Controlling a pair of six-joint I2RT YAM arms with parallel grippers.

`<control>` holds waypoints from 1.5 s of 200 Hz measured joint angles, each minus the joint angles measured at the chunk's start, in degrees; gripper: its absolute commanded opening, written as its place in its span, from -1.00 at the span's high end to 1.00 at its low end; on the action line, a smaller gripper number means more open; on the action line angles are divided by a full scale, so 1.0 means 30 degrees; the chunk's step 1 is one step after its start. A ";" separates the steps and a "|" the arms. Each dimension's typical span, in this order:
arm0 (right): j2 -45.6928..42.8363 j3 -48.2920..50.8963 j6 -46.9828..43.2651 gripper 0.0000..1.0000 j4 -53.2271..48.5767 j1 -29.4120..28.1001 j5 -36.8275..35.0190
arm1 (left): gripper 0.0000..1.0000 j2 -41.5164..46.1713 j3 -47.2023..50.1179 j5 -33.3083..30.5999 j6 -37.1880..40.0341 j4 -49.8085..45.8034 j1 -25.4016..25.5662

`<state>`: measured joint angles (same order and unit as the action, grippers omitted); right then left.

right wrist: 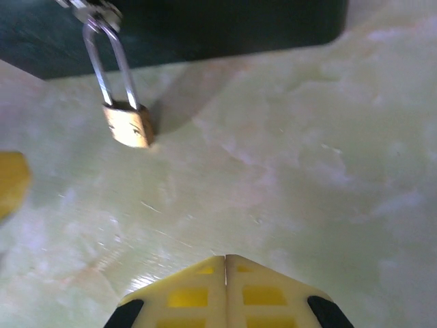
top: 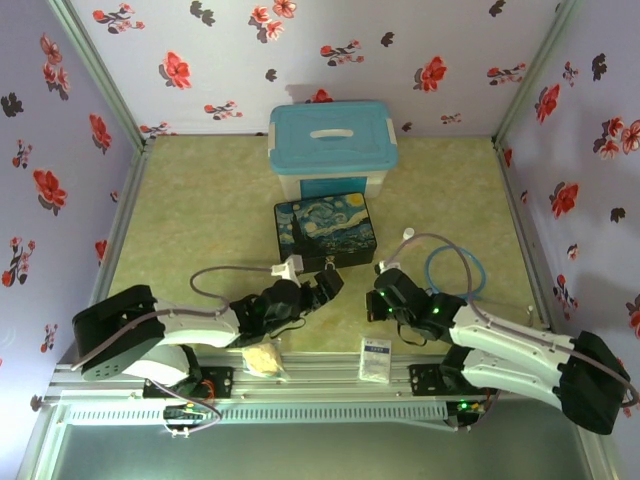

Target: Unlock the padlock with the key

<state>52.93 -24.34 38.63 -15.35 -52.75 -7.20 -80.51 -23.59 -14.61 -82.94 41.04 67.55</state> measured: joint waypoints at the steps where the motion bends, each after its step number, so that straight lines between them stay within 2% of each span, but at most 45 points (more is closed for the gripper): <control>1: -0.0051 -0.0029 0.0007 1.00 0.0058 0.0000 0.0000 | -0.84 0.0000 0.0022 -0.0029 -0.0087 0.0073 0.0015; 40: -0.0277 -0.1100 0.0066 1.00 0.1902 0.0000 0.0146 | -0.93 0.0415 0.0423 -0.1224 -0.3752 0.2397 0.0364; 68: 0.0641 -0.1413 0.0335 1.00 0.4532 -0.0109 0.0583 | -0.95 0.0925 0.0517 -0.1515 -0.5719 0.3271 0.0627; 160: 0.2492 -0.1326 0.0780 1.00 1.0418 -0.1443 0.1486 | -0.99 0.0517 0.1049 -0.2936 -0.8706 0.5013 0.1188; 224: 0.1938 0.0138 0.1137 1.00 1.1511 -0.1887 0.1974 | -0.69 0.0000 0.1282 -0.3694 -0.8896 0.6054 0.1202; 258: 0.0525 0.0699 0.1151 1.00 1.1220 -0.1887 0.1821 | -0.65 0.0087 0.1355 -0.4000 -0.8845 0.5960 0.1202; 279: 0.0401 0.0758 0.1151 1.00 1.1183 -0.1887 0.1741 | -0.45 0.0044 0.1355 -0.4007 -0.8772 0.5901 0.1202; 300: 0.0474 0.0809 0.1144 1.00 1.1183 -0.1887 0.1625 | -0.39 -0.0211 0.1355 -0.4014 -0.8663 0.6062 0.1202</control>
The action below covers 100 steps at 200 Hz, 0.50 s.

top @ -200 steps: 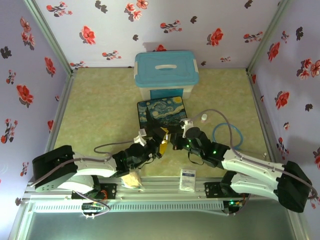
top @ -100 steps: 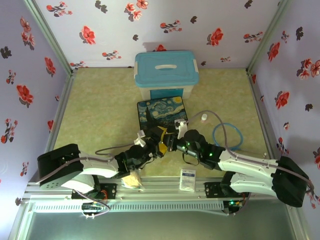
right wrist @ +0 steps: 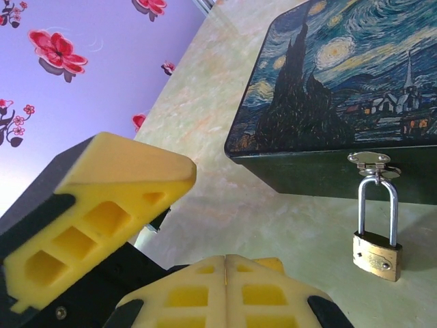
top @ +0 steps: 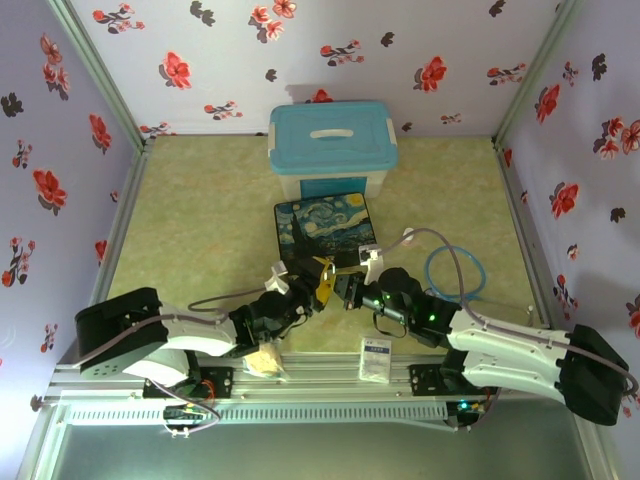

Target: Unlock the padlock with the key

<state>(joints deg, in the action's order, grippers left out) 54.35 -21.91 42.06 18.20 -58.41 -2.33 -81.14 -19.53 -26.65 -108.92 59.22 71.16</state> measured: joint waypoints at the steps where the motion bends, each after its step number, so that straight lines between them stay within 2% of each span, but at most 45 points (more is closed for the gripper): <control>1: 0.0000 0.0007 0.0007 1.00 -0.0007 0.0000 -0.0007 | -0.39 -0.0029 0.0000 0.0000 0.0000 0.0000 0.0000; 14: 0.0000 0.0044 0.0000 1.00 0.0000 0.0000 -0.0073 | -0.36 -0.0211 0.0000 0.0000 -0.0007 0.0029 0.0000; 36: 0.0015 0.0124 0.0000 1.00 0.0000 0.0000 -0.0087 | -0.17 -0.0350 0.0000 0.0000 0.0036 0.0124 0.0000; 48: 0.0029 0.0153 0.0000 1.00 0.0000 0.0000 -0.0095 | -0.13 -0.0350 0.0000 -0.0044 0.0080 0.0146 0.0007; 88: 0.0029 0.0415 0.0007 1.00 0.0080 0.0000 -0.0219 | 0.29 -0.0386 0.0000 -0.0058 0.0262 0.0175 0.0036; 100: 0.0022 0.0474 0.0007 1.00 0.0051 0.0000 -0.0270 | 0.36 -0.0437 0.0000 -0.0058 0.0372 0.0211 0.0036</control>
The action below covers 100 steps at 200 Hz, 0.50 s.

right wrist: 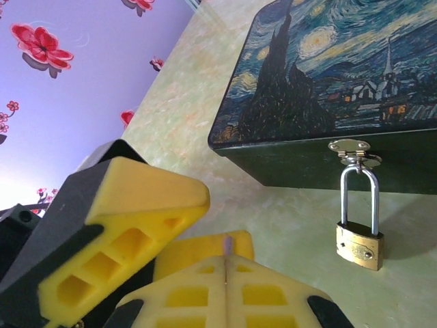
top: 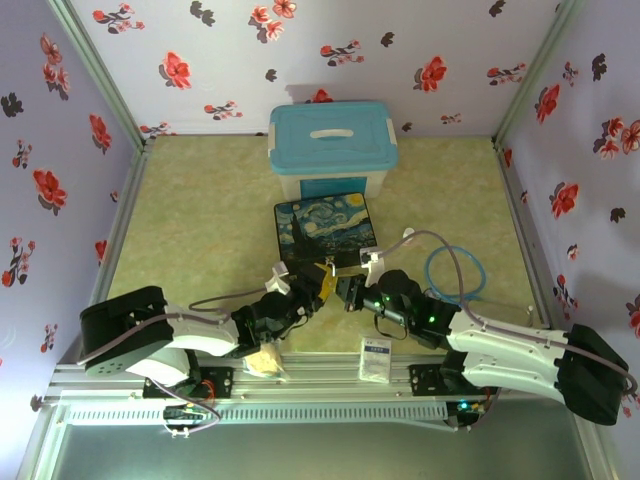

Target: Unlock the padlock with the key

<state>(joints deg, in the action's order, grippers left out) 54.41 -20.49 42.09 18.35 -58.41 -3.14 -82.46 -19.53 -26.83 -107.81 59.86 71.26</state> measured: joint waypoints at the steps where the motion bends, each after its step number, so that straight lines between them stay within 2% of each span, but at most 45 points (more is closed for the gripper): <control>1: 0.0000 0.0000 0.0000 1.00 0.0007 0.0000 -0.0007 | 0.36 -0.0007 0.0000 0.0000 0.0007 0.0000 0.0000; 32: -0.0073 0.0015 -0.0007 1.00 0.0022 0.0000 -0.0109 | 0.62 -0.0379 -0.0007 0.0022 0.0131 0.0146 0.0000; 56: -0.0240 0.0015 -0.0015 1.00 0.0007 0.0000 -0.0233 | 0.70 -0.0933 -0.0036 0.0175 0.0204 0.0364 0.0000; 77: -0.0546 0.0029 -0.0022 0.99 -0.0160 0.0000 -0.0386 | 0.95 -0.1297 -0.0036 0.0299 0.0226 0.0692 0.0000; 95: -0.0780 0.0240 -0.0015 0.80 -0.0313 0.0000 -0.0415 | 1.00 -0.1348 -0.0080 0.0306 0.0517 0.0984 -0.0007; 100: -0.0896 0.0270 0.0015 0.64 -0.0386 0.0000 -0.0459 | 1.00 -0.1355 -0.0080 0.0306 0.0627 0.0998 -0.0007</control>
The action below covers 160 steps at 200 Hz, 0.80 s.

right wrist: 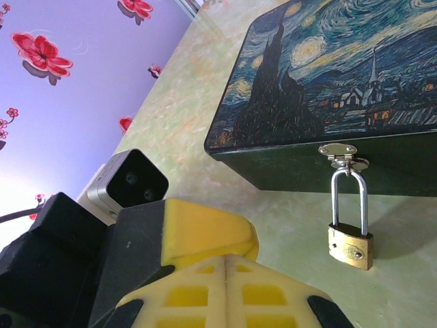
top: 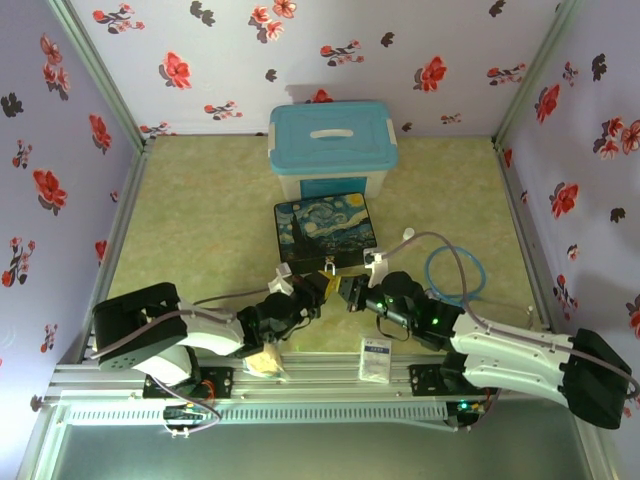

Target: Unlock the padlock with the key

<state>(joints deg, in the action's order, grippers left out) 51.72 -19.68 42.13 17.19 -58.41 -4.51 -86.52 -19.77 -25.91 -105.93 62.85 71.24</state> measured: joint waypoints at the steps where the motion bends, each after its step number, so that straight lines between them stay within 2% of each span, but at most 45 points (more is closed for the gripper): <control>1: -0.0022 0.0007 0.0000 0.60 -0.0007 0.0000 0.0000 | 1.00 0.0000 0.0000 0.0000 0.0015 0.0000 0.0000; 7: -0.0175 0.0058 0.0073 0.34 -0.0102 0.0000 -0.0022 | 1.00 0.0007 0.0000 0.0022 0.0204 0.0051 0.0000; 18: -0.0685 0.0226 0.0044 -0.40 -0.0255 0.0066 -0.0073 | 1.00 0.0175 -0.0036 0.0022 0.0772 -0.0262 -0.0036; 23: -0.1042 0.0321 0.0080 -0.60 -0.0386 0.0211 -0.0015 | 1.00 0.0372 -0.0051 0.0051 0.1122 -0.0627 -0.0073; 29: -0.1501 0.0401 0.0117 -0.73 -0.0612 0.0459 0.0175 | 1.00 0.0721 -0.0073 0.0073 0.1683 -0.1173 -0.0117; 48: -0.3118 0.0627 0.0248 -0.92 -0.0940 0.2171 0.1552 | 1.00 0.2652 -0.0597 0.0073 0.4182 -0.3810 -0.0328; 68: -0.4146 0.0976 0.1064 -0.97 -0.0138 0.4284 0.3767 | 1.00 0.4896 -0.1945 0.0080 0.7555 -0.6652 -0.0488; 90: -0.3912 0.1566 0.2455 -0.91 0.2463 0.5829 0.6390 | 1.00 0.6747 -0.2943 0.0372 1.1307 -0.7905 -0.0641; 123: -0.2120 0.1530 0.3708 -0.66 0.6309 0.6135 0.9537 | 1.00 0.8233 -0.3177 0.1698 1.6160 -0.8728 -0.1056; 149: -0.1151 0.1049 0.4131 -0.37 0.8408 0.6135 1.1081 | 1.00 0.9056 -0.3177 0.2674 1.8280 -0.9136 -0.1319; 160: -0.0787 0.0648 0.4255 -0.32 0.8954 0.6098 1.1606 | 1.00 0.9420 -0.3177 0.2900 1.8892 -0.9136 -0.1384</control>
<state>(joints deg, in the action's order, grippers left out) 49.36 -17.74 54.89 44.05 -40.12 30.30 -58.26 -29.30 -17.21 -49.25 35.44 67.09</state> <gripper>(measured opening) 0.691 0.043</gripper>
